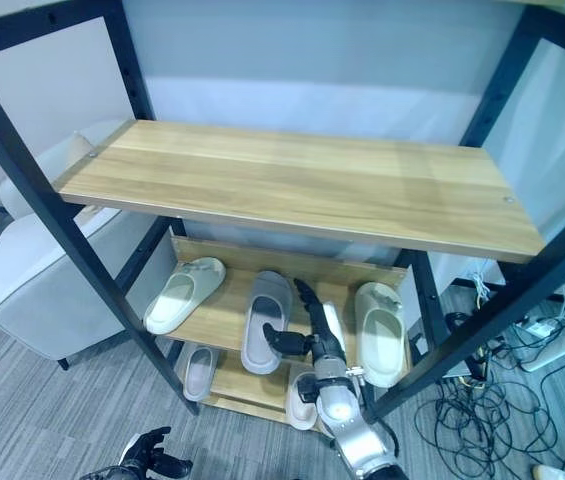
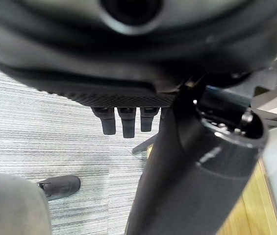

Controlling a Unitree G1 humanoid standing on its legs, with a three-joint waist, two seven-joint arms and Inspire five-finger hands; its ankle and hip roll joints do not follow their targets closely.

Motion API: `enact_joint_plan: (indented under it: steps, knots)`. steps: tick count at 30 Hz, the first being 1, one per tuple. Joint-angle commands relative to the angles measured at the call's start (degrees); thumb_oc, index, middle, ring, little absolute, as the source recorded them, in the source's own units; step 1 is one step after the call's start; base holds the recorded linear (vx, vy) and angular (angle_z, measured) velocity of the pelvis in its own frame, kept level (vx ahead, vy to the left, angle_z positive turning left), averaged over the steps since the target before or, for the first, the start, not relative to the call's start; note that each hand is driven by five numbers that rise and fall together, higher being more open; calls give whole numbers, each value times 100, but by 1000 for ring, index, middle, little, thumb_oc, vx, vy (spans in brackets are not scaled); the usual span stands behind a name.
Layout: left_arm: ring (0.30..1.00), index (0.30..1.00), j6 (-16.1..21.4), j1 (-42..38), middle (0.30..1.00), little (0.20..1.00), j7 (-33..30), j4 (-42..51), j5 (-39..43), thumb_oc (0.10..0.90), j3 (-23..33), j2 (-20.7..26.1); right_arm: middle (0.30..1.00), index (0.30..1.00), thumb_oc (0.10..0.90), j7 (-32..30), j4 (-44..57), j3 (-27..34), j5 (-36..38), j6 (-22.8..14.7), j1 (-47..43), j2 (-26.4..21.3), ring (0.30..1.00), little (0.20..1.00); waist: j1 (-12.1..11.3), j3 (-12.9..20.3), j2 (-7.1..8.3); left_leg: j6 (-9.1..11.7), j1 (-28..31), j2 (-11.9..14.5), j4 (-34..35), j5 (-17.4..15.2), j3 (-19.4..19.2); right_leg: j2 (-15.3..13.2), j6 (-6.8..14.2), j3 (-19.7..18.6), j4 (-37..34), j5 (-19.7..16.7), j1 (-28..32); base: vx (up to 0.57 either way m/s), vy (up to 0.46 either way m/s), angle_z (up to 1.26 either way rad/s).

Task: Arrange the slippers neatly on the shoe rack.

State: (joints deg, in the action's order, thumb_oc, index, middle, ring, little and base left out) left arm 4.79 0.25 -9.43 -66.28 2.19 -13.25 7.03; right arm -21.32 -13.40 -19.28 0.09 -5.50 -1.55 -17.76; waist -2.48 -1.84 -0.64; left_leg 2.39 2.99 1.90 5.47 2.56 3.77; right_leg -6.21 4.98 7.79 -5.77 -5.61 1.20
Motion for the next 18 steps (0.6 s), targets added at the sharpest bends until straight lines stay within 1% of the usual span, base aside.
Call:
enact_joint_plan:
  steps: [1,8,14,18]
  knots:
    - [900,900,-8,184,900,900,-100,-548,-204,800,-495,-22,900,900,800,-278,219,435,-237,-357,-702,155,900,900,-290,-195,36,-84,114,-177,-47,-607,115,-63,263,67,143,643,309,0,0,0]
    - [900,900,-1,174,900,900,-113,-526,-204,800,-530,-21,900,900,800,-447,-57,471,-338,-278,-906,161,900,900,-347,-234,33,-85,71,-186,-47,-597,142,-69,268,97,137,647,283,14,8,5]
    - [900,900,13,173,900,900,-120,-498,-165,800,-573,5,900,900,800,-733,-580,607,-380,-179,-1364,170,900,900,-491,-318,39,-90,-51,-204,-47,-561,227,-86,276,149,119,640,218,9,13,6]
    - [900,900,8,172,900,900,-143,-499,-150,800,-587,2,900,900,800,-801,-665,607,-380,-153,-1485,197,900,900,-535,-346,43,-94,-84,-214,-47,-553,262,-83,271,177,115,641,208,6,4,5]
